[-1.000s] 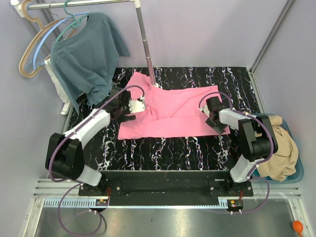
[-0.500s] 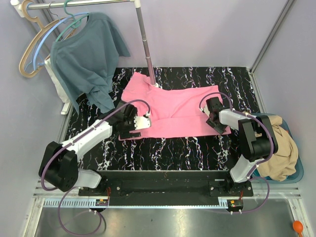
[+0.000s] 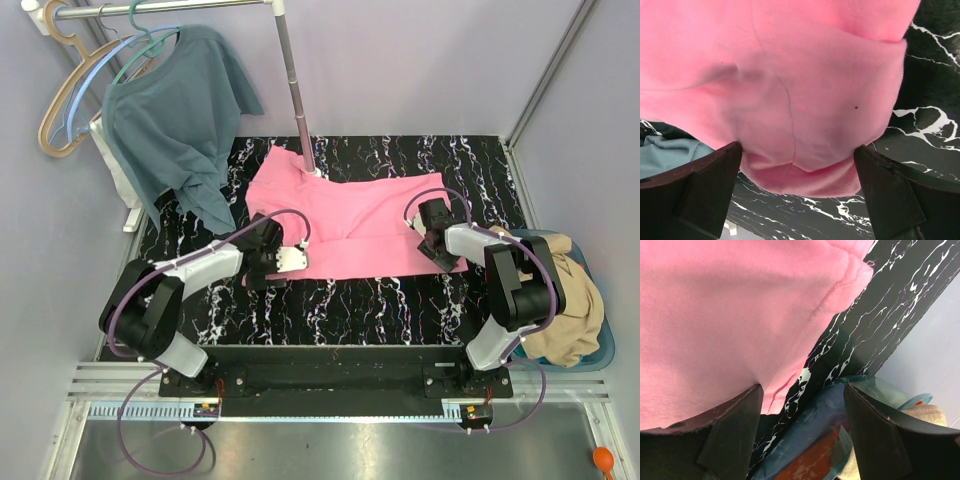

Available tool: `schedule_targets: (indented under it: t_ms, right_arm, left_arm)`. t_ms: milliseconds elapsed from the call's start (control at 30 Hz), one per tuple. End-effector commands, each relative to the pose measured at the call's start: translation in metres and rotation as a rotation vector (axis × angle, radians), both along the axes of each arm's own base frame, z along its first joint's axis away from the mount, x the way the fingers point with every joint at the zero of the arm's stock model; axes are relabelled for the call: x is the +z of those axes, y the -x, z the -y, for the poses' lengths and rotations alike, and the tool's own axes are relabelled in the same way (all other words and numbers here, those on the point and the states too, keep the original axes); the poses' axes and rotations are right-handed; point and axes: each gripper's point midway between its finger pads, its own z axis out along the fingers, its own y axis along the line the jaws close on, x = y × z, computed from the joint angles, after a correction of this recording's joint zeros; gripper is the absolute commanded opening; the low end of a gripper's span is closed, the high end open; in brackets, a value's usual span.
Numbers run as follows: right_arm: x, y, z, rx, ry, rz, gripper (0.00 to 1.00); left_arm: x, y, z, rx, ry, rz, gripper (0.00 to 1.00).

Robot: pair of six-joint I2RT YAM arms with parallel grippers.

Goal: Fold and stack the t-shirts
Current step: Fold the tshirt

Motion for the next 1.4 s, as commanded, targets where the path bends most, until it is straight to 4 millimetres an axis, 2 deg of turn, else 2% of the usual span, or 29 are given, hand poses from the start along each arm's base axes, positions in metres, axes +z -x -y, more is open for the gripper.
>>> schedule_targets:
  t_ms: [0, 433, 833, 1067, 1200, 1367]
  right_arm:
    - [-0.032, 0.039, 0.001, 0.004, -0.05, -0.164, 0.77]
    - [-0.03, 0.042, 0.008, 0.009, -0.023, -0.167, 0.77]
    - [-0.028, 0.044, 0.011, 0.007, -0.015, -0.163, 0.77]
    - [-0.024, 0.044, 0.012, 0.004, -0.015, -0.149, 0.77]
    - [-0.021, 0.047, 0.012, 0.001, -0.016, -0.152, 0.78]
    - [-0.012, 0.048, 0.011, -0.002, -0.026, -0.138, 0.78]
  left_arm:
    - [-0.02, 0.003, -0.008, 0.004, -0.037, -0.014, 0.99]
    - [-0.029, 0.042, -0.039, -0.02, -0.119, -0.04, 0.99]
    - [-0.025, 0.077, -0.06, -0.034, -0.153, -0.06, 0.99]
    - [0.001, 0.069, -0.055, -0.031, -0.118, -0.009, 0.99]
    - [0.029, 0.051, -0.035, -0.022, -0.032, 0.039, 0.99]
    - [0.055, 0.034, -0.023, -0.017, 0.014, 0.089, 0.99]
